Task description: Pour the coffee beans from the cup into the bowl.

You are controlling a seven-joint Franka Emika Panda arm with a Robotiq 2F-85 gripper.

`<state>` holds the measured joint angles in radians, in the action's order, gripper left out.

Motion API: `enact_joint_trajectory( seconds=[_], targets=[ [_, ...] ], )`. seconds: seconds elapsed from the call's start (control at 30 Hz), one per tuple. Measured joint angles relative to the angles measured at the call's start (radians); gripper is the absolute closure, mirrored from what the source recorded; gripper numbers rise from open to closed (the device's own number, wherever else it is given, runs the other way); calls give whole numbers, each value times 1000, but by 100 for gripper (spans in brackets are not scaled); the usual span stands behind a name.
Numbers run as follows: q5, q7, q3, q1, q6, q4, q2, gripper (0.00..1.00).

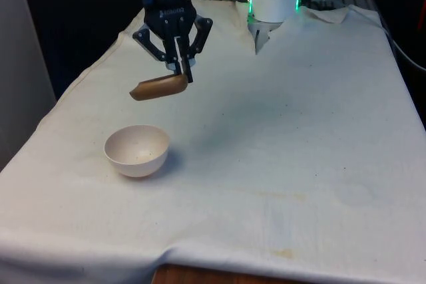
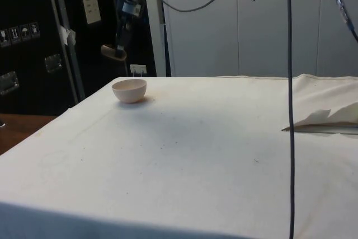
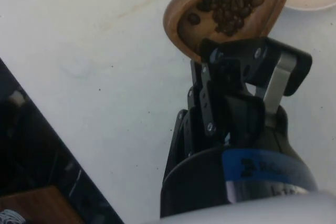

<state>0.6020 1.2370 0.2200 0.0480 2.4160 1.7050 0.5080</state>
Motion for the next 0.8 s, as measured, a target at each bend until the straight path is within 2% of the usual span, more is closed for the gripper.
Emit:
enact_joint_trajectory(
  seconds=[0.8],
  targets=[
    [135,-8,24,4,-43,-10,4,100]
  ],
)
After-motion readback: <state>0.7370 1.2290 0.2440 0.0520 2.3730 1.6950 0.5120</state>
